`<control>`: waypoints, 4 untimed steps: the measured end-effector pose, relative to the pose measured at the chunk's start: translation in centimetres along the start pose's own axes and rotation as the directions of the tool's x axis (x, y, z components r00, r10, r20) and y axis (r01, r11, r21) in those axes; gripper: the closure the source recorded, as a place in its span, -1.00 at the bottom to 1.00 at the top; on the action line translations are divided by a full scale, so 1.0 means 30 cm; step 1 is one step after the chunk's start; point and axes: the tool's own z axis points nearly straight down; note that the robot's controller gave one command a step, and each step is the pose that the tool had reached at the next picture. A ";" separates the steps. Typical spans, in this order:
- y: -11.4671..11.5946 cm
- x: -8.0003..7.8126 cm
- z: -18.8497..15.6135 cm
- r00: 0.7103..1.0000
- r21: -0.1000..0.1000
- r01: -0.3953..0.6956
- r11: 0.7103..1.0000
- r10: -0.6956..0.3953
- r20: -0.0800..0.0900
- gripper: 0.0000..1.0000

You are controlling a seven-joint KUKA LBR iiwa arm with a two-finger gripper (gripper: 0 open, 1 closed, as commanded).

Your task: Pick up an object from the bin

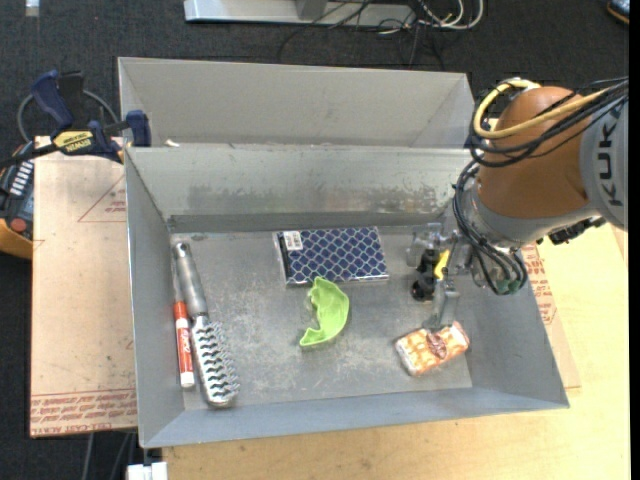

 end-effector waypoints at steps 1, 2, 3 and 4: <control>0.001 -0.005 -0.016 1.000 0.001 0.003 1.000 -0.003 0.008 -1.00; -0.154 0.043 0.266 0.973 0.001 0.233 0.973 -0.233 0.005 -1.00; -0.296 -0.243 0.389 0.891 0.004 0.454 0.891 -0.454 0.014 -1.00; -0.213 0.029 0.393 0.974 0.001 0.227 0.974 -0.227 0.010 -1.00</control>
Offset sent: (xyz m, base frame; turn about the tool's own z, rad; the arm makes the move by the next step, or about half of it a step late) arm -0.0217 -0.0681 -0.1185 -0.3386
